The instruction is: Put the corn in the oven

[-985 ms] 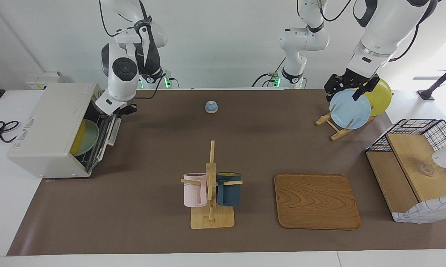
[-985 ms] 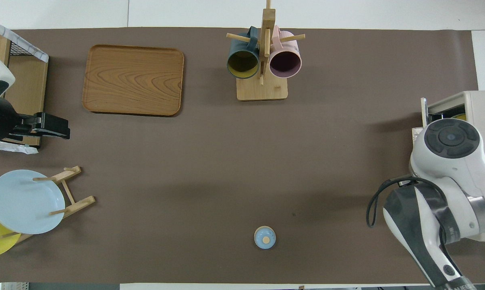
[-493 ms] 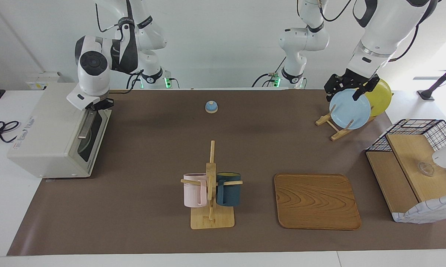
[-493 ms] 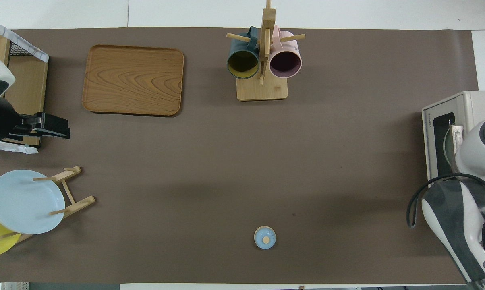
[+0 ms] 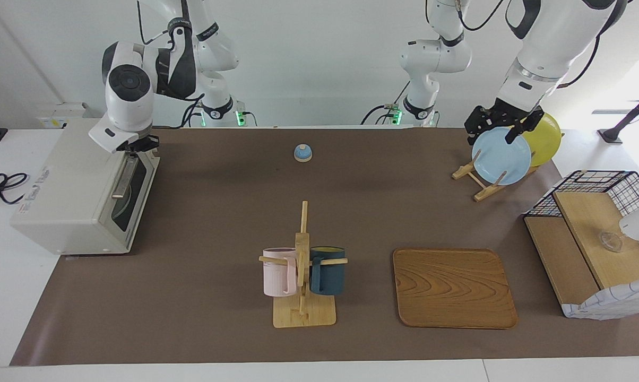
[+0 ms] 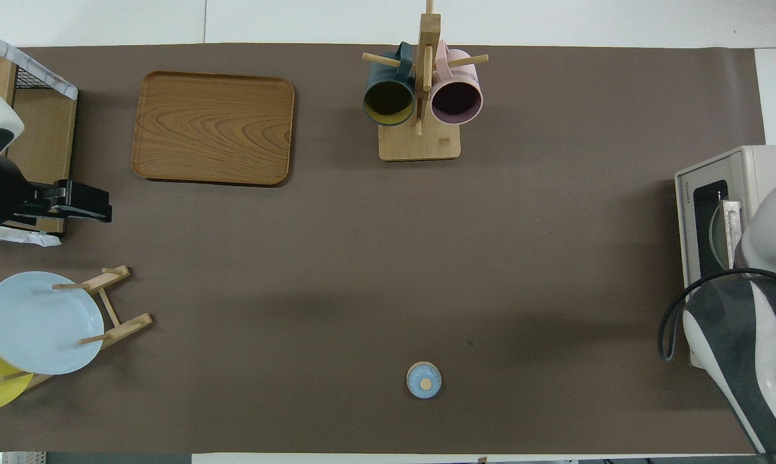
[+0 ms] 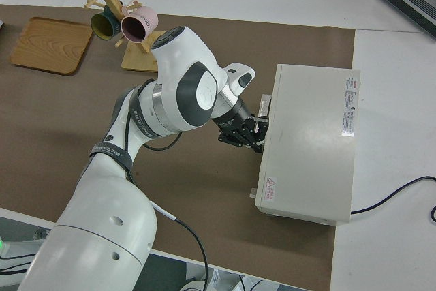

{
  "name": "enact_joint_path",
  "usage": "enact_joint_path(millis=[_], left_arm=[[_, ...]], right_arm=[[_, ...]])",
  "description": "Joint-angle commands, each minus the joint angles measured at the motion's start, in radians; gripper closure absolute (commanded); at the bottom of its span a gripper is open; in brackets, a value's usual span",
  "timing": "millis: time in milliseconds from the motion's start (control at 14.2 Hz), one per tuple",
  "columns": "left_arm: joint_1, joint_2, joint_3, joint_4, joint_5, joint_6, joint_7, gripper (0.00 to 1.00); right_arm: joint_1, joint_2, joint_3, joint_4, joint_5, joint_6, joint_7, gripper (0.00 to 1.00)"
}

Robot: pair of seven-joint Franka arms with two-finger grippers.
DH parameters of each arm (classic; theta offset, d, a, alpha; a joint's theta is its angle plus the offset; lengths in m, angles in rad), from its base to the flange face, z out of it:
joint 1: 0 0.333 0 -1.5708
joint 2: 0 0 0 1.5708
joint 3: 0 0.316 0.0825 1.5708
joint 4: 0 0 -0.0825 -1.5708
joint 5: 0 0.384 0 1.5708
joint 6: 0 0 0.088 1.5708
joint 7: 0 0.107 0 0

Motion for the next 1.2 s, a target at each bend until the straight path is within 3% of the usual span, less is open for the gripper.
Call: enact_joint_path(millis=[0, 282, 563, 774, 915, 985, 1056, 1126], left_arm=[[0.013, -0.001, -0.008, 0.008, 0.011, -0.012, 0.005, 0.0], [0.013, -0.001, -0.008, 0.006, 0.011, -0.012, 0.005, 0.0], [0.013, -0.001, -0.006, 0.008, 0.011, -0.012, 0.005, 0.0], [0.013, -0.001, -0.008, 0.008, 0.011, -0.012, 0.005, 0.0], [0.013, 0.001, -0.008, 0.006, 0.011, -0.012, 0.005, 0.0], [0.013, -0.001, -0.008, 0.006, 0.011, -0.012, 0.005, 0.0], [0.013, -0.001, -0.008, 0.008, 0.011, -0.012, 0.005, 0.0], [0.013, -0.001, -0.008, 0.008, 0.011, -0.012, 0.005, 0.0]], right_arm=[[-0.012, 0.013, -0.001, 0.023, -0.016, -0.02, -0.053, 1.0], [-0.011, 0.011, -0.006, 0.033, -0.015, -0.027, -0.071, 1.0], [0.001, 0.011, 0.002, 0.125, 0.008, -0.125, -0.074, 1.0], [-0.003, 0.011, -0.004, 0.227, 0.154, -0.199, -0.093, 1.0], [0.003, 0.011, 0.002, 0.289, 0.215, -0.252, -0.093, 0.79], [0.003, 0.019, 0.002, 0.331, 0.255, -0.28, -0.094, 0.59], [0.001, 0.022, 0.0, 0.354, 0.303, -0.289, -0.094, 0.26], [0.001, 0.025, -0.001, 0.375, 0.342, -0.294, -0.093, 0.0]])
